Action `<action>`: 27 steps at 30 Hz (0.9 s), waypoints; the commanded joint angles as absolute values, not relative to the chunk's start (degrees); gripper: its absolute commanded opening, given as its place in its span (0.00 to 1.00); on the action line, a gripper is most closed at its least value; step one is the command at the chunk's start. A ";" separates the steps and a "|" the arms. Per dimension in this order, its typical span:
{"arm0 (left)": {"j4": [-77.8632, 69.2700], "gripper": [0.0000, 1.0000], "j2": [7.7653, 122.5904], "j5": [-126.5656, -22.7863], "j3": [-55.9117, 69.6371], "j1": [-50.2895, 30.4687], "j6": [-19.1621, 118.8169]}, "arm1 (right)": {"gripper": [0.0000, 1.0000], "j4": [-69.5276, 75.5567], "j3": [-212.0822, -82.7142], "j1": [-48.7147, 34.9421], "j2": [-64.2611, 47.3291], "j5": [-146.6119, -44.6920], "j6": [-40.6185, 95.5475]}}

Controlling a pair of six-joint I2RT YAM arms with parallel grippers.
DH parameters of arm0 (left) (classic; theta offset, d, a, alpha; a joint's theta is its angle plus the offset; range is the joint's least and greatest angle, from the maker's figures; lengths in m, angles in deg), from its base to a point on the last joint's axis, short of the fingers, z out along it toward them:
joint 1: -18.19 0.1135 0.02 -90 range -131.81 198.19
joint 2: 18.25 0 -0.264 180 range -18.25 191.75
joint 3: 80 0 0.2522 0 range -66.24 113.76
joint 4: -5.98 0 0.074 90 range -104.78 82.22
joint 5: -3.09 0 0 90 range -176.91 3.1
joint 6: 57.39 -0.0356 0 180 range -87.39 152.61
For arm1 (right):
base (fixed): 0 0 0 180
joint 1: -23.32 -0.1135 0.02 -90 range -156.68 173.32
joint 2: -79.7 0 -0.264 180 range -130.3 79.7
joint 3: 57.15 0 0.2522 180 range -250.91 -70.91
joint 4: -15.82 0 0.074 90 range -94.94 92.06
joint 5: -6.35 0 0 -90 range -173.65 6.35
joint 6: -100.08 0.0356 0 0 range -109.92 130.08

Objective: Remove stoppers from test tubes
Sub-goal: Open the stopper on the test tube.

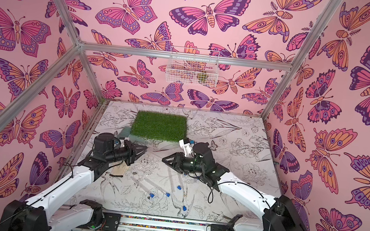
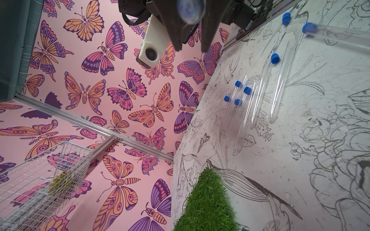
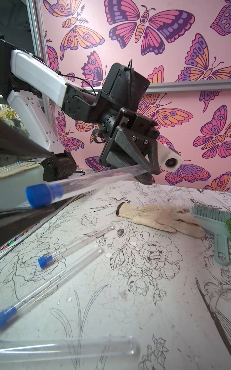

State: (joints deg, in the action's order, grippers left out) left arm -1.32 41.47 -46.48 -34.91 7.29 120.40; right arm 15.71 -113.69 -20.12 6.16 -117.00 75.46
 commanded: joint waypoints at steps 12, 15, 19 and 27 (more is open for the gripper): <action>0.14 0.02 38.55 -47.22 -36.80 7.47 122.06 | 0.42 18.33 -112.92 -21.20 7.43 -116.96 75.67; -0.08 0.02 37.91 -47.35 -37.06 7.43 122.23 | 0.36 18.51 -112.92 -21.40 7.62 -116.88 75.66; -0.53 0.02 37.04 -47.52 -37.63 7.48 122.39 | 0.30 18.80 -112.68 -21.60 8.13 -116.53 75.65; -1.23 0.02 35.24 -47.89 -38.46 7.42 122.72 | 0.23 18.76 -112.09 -22.44 8.74 -115.92 75.74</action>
